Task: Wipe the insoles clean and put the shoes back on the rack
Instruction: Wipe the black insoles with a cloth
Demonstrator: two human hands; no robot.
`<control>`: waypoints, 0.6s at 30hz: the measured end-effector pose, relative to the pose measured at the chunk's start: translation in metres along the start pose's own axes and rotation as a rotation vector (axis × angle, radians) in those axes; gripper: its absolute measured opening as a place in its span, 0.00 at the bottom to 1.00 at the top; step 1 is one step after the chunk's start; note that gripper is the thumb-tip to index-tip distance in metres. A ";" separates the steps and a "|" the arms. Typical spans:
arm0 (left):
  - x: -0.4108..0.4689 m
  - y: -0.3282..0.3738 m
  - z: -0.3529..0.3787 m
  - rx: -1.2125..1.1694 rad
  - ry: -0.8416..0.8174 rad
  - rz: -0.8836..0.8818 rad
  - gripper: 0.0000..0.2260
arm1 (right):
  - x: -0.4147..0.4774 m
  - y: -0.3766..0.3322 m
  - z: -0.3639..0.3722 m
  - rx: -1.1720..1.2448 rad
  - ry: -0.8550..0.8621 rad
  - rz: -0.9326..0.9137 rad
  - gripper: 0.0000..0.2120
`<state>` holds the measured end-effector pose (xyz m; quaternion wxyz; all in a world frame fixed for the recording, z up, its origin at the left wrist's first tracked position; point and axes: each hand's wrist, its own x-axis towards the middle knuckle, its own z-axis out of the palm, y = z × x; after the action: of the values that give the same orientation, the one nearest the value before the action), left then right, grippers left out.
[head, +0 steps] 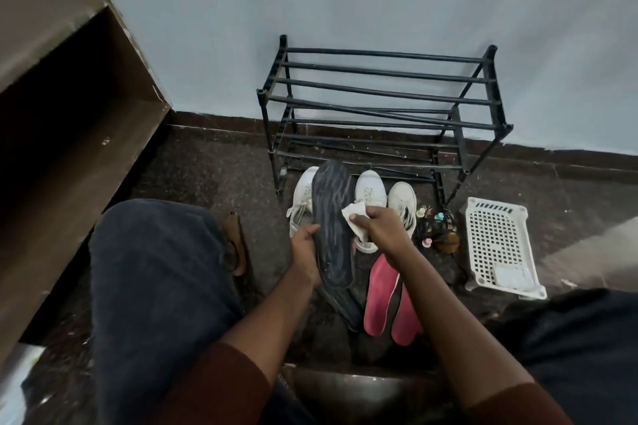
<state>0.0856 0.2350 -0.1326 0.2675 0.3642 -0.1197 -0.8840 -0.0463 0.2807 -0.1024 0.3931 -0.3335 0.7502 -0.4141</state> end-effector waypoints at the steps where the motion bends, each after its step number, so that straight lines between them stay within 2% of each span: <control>1: -0.001 -0.001 0.001 -0.004 -0.011 -0.012 0.25 | -0.005 -0.005 -0.001 -0.007 -0.036 -0.017 0.13; 3: 0.002 -0.004 0.003 -0.009 -0.036 -0.035 0.23 | -0.016 -0.012 -0.004 -0.047 -0.078 -0.064 0.14; 5: 0.004 -0.007 0.003 -0.017 -0.064 -0.050 0.22 | -0.026 -0.017 -0.004 -0.164 -0.081 -0.135 0.10; 9: 0.007 -0.009 0.003 -0.019 -0.101 -0.095 0.21 | -0.036 -0.023 -0.003 -0.478 0.091 -0.357 0.14; 11: 0.009 -0.006 0.005 -0.022 -0.121 -0.126 0.22 | -0.039 -0.024 0.002 -0.654 0.109 -0.453 0.13; 13: 0.012 -0.002 0.007 -0.020 -0.148 -0.136 0.25 | -0.044 -0.024 0.011 -0.737 0.021 -0.506 0.12; 18: 0.016 0.005 0.002 -0.101 -0.184 -0.183 0.29 | -0.067 -0.015 0.028 -0.620 -0.205 -0.611 0.10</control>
<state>0.0763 0.2213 -0.1382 0.1916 0.2771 -0.0652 -0.9393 0.0121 0.3192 -0.0776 0.2065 -0.6813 0.6629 -0.2318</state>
